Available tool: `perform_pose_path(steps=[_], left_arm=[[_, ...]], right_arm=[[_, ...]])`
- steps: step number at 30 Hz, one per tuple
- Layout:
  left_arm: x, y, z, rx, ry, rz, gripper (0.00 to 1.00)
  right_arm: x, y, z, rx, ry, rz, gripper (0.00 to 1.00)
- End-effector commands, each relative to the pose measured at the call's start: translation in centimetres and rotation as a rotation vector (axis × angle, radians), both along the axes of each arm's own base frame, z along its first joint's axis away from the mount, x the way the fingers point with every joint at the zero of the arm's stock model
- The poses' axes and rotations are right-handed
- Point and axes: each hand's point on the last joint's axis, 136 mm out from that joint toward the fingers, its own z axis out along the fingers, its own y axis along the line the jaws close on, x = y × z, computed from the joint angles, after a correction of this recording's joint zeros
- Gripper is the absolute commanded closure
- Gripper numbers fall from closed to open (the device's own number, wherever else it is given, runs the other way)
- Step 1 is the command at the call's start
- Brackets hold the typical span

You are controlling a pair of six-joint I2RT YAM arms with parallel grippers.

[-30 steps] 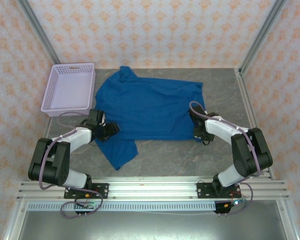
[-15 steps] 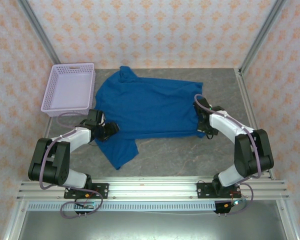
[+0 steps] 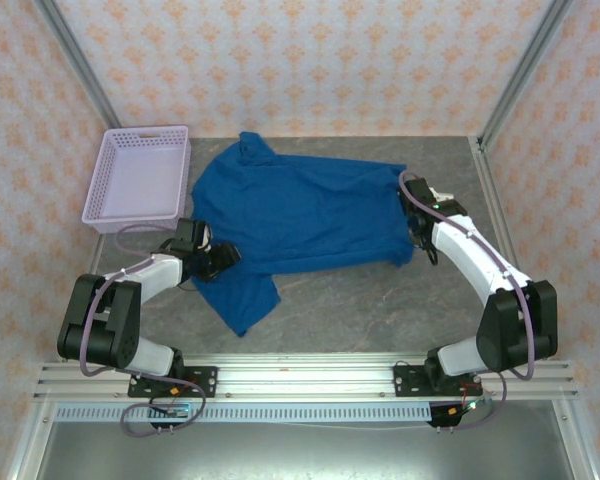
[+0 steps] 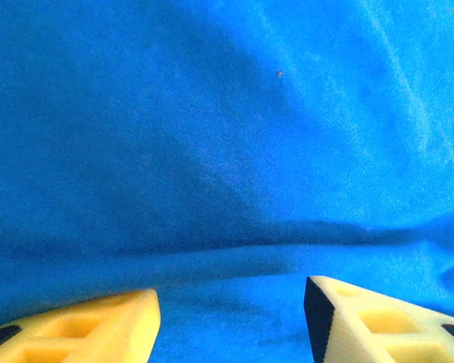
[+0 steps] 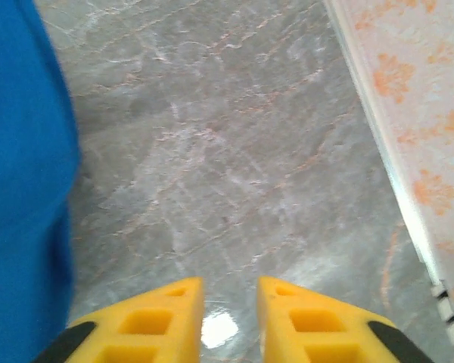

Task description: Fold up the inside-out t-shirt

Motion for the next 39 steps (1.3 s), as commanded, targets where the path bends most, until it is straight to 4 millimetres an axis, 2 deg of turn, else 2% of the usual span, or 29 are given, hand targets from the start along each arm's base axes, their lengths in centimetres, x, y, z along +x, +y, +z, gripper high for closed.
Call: perform_pose_path(steps=[1, 5, 9, 13, 15, 19, 25, 29, 31, 33, 39], left_arm=[[-4.3, 1.6, -4.0, 0.070, 0.193, 0.023, 0.43], [-4.3, 1.5, -4.0, 0.070, 0.194, 0.019, 0.43], [-4.3, 1.4, -4.0, 0.070, 0.193, 0.016, 0.43], [-4.3, 1.3, -4.1, 0.068, 0.193, 0.013, 0.43], [-4.3, 1.3, -4.1, 0.067, 0.195, 0.012, 0.43], [-4.3, 1.2, -4.1, 0.063, 0.192, 0.008, 0.43], [-4.3, 1.1, -4.0, 0.064, 0.189, 0.006, 0.43], [-4.2, 1.2, -3.9, 0.067, 0.184, 0.008, 0.43], [-4.2, 1.2, -3.9, 0.067, 0.184, 0.008, 0.43], [-4.3, 1.2, -3.9, 0.069, 0.185, 0.008, 0.43], [-4.3, 1.3, -4.1, 0.069, 0.192, 0.011, 0.43]], right_arm=[[-1.0, -1.2, 0.3, -0.063, 0.048, -0.004, 0.68], [-1.6, 1.6, -1.8, 0.117, 0.085, 0.039, 0.60], [-3.2, 6.3, -5.0, 0.333, 0.120, 0.066, 0.58], [-5.1, 9.5, -8.2, 0.392, 0.171, 0.074, 0.57], [-5.5, 10.1, -9.6, 0.419, 0.185, 0.056, 0.58], [-5.6, 9.8, -10.9, 0.419, 0.163, 0.029, 0.61], [-4.2, 9.3, -11.6, 0.391, 0.132, 0.023, 0.67], [-4.2, 8.1, -11.6, 0.357, 0.143, 0.006, 0.81], [-4.2, 7.1, -10.7, 0.323, 0.134, -0.005, 0.90], [-3.9, 6.3, -9.3, 0.299, 0.106, -0.009, 0.94], [-2.4, 3.1, -4.0, 0.138, 0.043, 0.026, 0.99]])
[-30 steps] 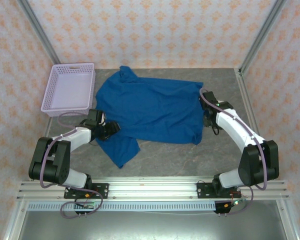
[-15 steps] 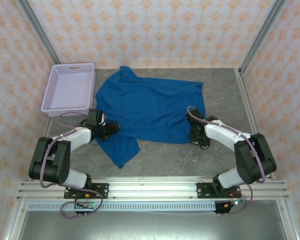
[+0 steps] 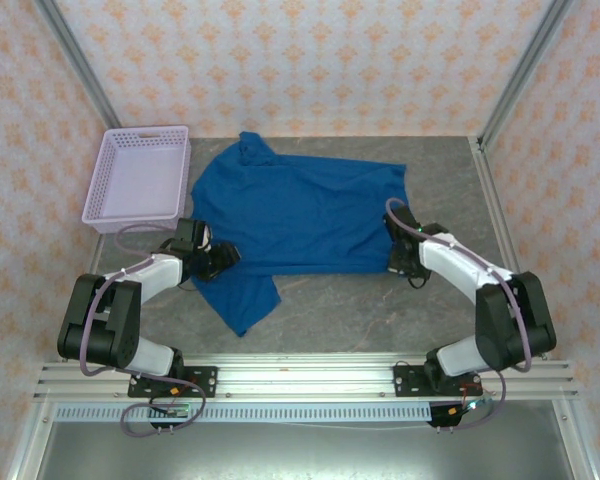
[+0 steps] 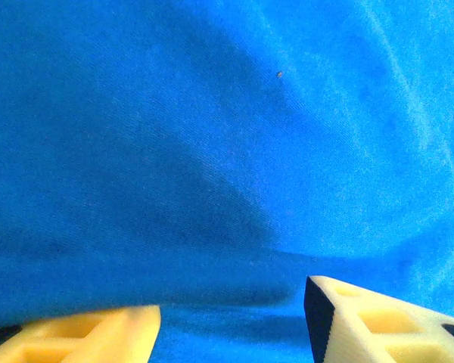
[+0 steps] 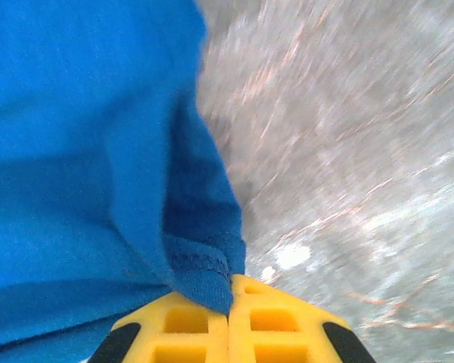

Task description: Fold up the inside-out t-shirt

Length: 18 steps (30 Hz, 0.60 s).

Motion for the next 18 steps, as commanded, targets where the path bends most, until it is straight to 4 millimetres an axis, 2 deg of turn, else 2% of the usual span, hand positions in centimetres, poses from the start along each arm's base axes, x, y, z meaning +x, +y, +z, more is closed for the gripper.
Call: perform_pose_path(steps=[1, 4, 9, 14, 18], left_arm=[[-4.3, 1.3, -4.1, 0.071, 0.192, 0.013, 0.43], [-4.3, 1.4, -4.1, 0.074, 0.194, 0.014, 0.43], [-4.3, 1.4, -4.2, 0.074, 0.199, 0.013, 0.43], [-4.3, 1.3, -4.2, 0.073, 0.200, 0.012, 0.43], [-4.3, 1.3, -4.2, 0.071, 0.199, 0.011, 0.43]], right_arm=[[0.6, -3.1, 4.1, -0.187, -0.033, 0.030, 0.99], [1.3, -3.8, 5.8, -0.258, -0.036, 0.067, 0.98], [2.4, -4.9, 7.2, -0.370, -0.022, 0.102, 0.93], [3.0, -5.2, 6.8, -0.420, 0.022, 0.123, 0.87], [2.6, -4.8, 6.1, -0.394, 0.048, 0.135, 0.79]])
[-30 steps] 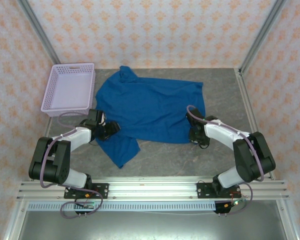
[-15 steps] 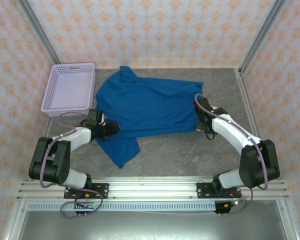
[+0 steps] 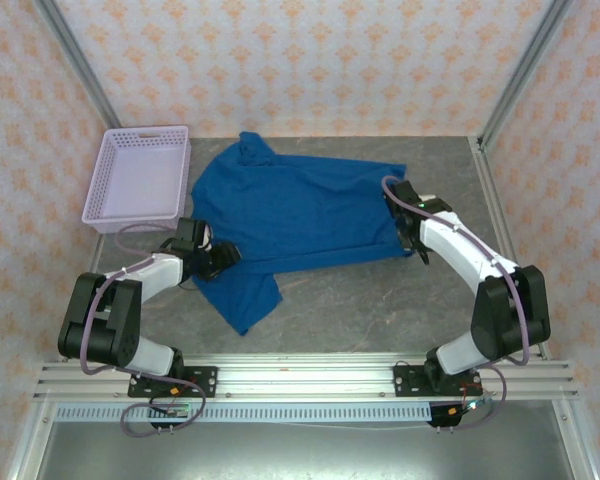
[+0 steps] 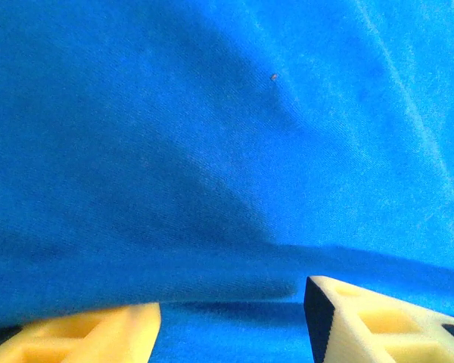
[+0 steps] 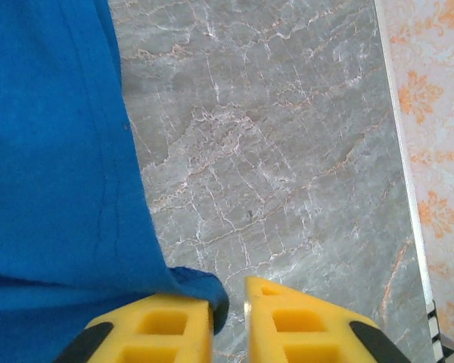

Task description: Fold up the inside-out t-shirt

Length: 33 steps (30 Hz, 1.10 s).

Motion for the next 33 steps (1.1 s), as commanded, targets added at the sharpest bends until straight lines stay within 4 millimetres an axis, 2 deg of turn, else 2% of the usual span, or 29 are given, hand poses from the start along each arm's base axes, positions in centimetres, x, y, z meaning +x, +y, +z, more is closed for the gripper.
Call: perform_pose_path(steps=[1, 6, 11, 12, 14, 16, 19, 21, 25, 30, 33], left_arm=[[-4.5, 1.4, -4.2, 0.076, 0.202, 0.015, 0.43], [-4.5, 1.4, -4.2, 0.073, 0.205, 0.012, 0.43], [-4.5, 1.4, -4.1, 0.073, 0.200, 0.011, 0.43], [-4.5, 1.3, -4.1, 0.072, 0.199, 0.011, 0.43], [-4.5, 1.3, -4.1, 0.072, 0.197, 0.011, 0.43], [-4.5, 1.3, -4.0, 0.072, 0.193, 0.010, 0.43], [-4.5, 1.3, -4.0, 0.071, 0.195, 0.007, 0.43], [-4.5, 1.2, -3.9, 0.070, 0.193, 0.006, 0.43], [-4.5, 1.3, -3.8, 0.076, 0.189, 0.007, 0.43], [-4.5, 1.3, -3.8, 0.076, 0.190, 0.006, 0.43], [-4.4, 1.1, -4.0, 0.073, 0.193, 0.002, 0.43]], right_arm=[[-0.8, -1.1, 0.5, -0.057, 0.036, -0.006, 0.78], [-1.4, -0.4, -0.6, 0.026, 0.055, -0.009, 0.67], [-1.8, 3.5, -3.0, 0.355, 0.081, 0.021, 0.62], [-1.8, 3.8, -3.3, 0.392, 0.080, 0.012, 0.61], [-1.5, 3.6, -3.8, 0.432, 0.075, -0.012, 0.61], [-1.2, 2.6, -4.3, 0.460, 0.067, -0.068, 0.61], [-0.9, 0.5, -4.1, 0.381, 0.049, -0.114, 0.62], [-1.3, 0.7, -4.1, 0.390, 0.064, -0.110, 0.62], [-3.2, 3.0, -4.5, 0.520, 0.054, -0.135, 0.60], [-7.0, 3.0, -6.5, 0.531, 0.063, -0.238, 0.56], [-7.6, 3.6, -8.0, 0.573, 0.047, -0.274, 0.55]])
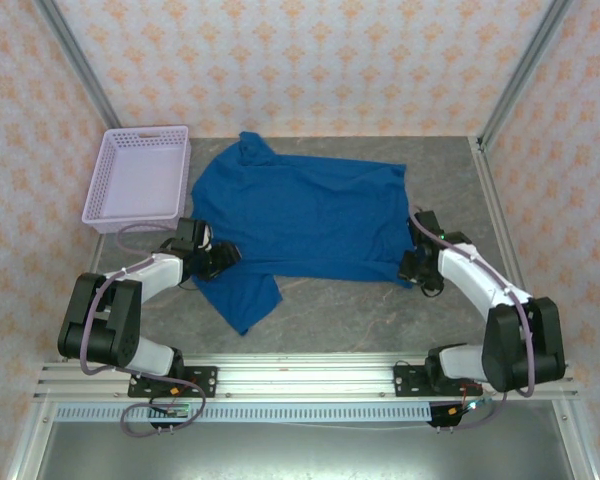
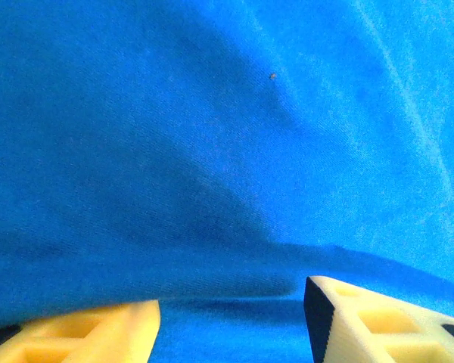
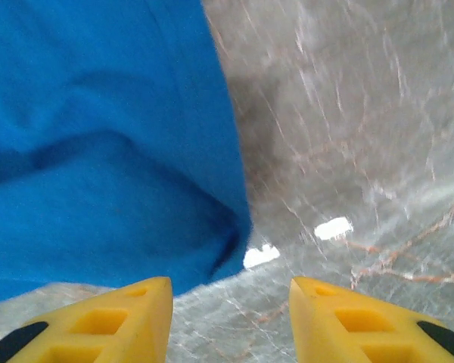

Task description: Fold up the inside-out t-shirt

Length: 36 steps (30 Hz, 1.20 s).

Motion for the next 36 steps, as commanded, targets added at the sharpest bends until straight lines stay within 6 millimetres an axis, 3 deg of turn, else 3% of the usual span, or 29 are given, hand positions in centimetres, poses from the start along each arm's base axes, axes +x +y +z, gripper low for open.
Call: perform_pose_path(steps=[1, 8, 11, 15, 21, 28, 33, 36], left_arm=[[-4.4, 1.1, -4.0, 0.073, 0.195, 0.002, 0.43], [-4.4, 1.2, -3.8, 0.078, 0.185, 0.004, 0.43], [-4.4, 1.2, -3.9, 0.075, 0.187, 0.003, 0.43], [-4.4, 1.2, -3.9, 0.077, 0.185, 0.002, 0.43], [-4.4, 1.2, -3.9, 0.078, 0.187, 0.004, 0.43], [-4.4, 1.2, -4.1, 0.077, 0.193, 0.002, 0.43], [-4.4, 1.2, -4.1, 0.079, 0.194, 0.001, 0.43], [-4.4, 1.2, -4.2, 0.078, 0.198, 0.001, 0.43]], right_arm=[[-0.3, 0.9, -1.3, 0.066, -0.020, -0.093, 0.54], [1.7, 1.2, -2.9, 0.051, -0.044, -0.088, 0.59], [3.6, 0.4, -2.3, -0.001, -0.090, -0.085, 0.67], [5.6, -0.9, -1.3, -0.058, -0.122, -0.082, 0.85], [8.0, -2.8, 1.8, -0.165, -0.168, -0.051, 0.97], [9.6, -2.9, 4.1, -0.225, -0.129, 0.099, 1.00], [10.2, -2.6, 3.3, -0.233, -0.071, 0.148, 1.00], [11.6, -2.5, 2.8, -0.248, -0.070, 0.149, 1.00]])
